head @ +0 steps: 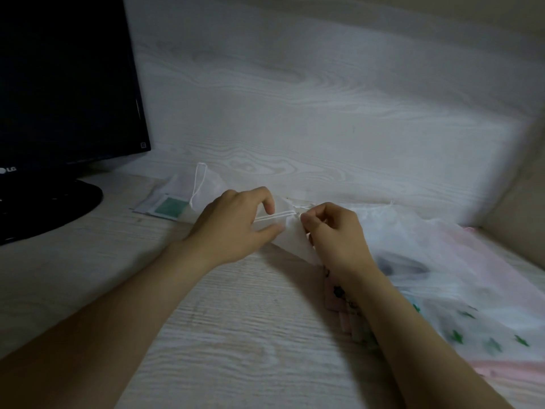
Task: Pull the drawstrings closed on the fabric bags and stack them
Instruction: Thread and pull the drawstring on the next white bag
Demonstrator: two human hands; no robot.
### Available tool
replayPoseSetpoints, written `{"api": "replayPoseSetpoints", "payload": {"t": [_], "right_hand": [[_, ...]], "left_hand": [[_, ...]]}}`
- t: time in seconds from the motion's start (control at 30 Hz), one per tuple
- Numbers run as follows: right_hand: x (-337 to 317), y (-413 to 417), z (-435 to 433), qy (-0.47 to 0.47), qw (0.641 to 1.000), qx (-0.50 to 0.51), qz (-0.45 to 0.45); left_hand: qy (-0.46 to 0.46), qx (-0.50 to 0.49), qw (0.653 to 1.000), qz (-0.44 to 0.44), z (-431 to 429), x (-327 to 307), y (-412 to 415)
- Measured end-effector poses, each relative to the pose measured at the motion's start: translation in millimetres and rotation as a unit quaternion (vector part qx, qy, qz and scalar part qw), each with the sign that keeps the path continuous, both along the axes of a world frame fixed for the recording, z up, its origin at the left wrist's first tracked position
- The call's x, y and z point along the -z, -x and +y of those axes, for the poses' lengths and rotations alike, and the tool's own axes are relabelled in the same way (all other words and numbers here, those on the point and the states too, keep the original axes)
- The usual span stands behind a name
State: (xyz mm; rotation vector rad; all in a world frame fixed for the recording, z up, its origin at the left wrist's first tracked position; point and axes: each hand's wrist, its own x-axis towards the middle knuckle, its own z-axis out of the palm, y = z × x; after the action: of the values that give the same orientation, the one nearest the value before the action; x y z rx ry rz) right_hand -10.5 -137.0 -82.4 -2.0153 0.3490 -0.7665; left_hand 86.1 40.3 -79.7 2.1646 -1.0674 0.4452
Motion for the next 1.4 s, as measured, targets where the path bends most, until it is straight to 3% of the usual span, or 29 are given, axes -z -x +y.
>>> {"api": "replayPoseSetpoints", "payload": {"t": [0.2,0.37,0.67,0.87,1.03,1.13,1.27,1.4], "right_hand": [[-1,2,3,-0.051,0.997,-0.051,0.023],[-1,1,6,-0.079,0.994,-0.076,0.025],[1,-1,5,-0.123,0.986,-0.095,0.053],[5,-2,4,-0.145,0.983,-0.095,0.063],[7,-3,1,-0.037,0.995,-0.072,0.057],[9,-5,-1,-0.022,0.997,-0.059,0.052],[11,-6,-1,-0.016,0.997,-0.047,0.057],[11,-6,-2,-0.013,0.998,-0.026,0.059]], "left_hand": [[-0.062,-0.039,0.997,0.003,2,-3,3],[-0.034,-0.019,0.999,0.023,-2,-2,1],[-0.069,0.003,0.997,0.040,-5,3,-2],[-0.050,0.040,0.992,0.106,-6,8,-3],[-0.010,0.057,0.983,0.172,-5,6,-3],[-0.017,0.079,0.974,0.211,-4,6,-4],[-0.041,0.027,0.985,0.163,-9,6,-1],[-0.007,0.006,0.993,0.116,-12,12,-5]]}}
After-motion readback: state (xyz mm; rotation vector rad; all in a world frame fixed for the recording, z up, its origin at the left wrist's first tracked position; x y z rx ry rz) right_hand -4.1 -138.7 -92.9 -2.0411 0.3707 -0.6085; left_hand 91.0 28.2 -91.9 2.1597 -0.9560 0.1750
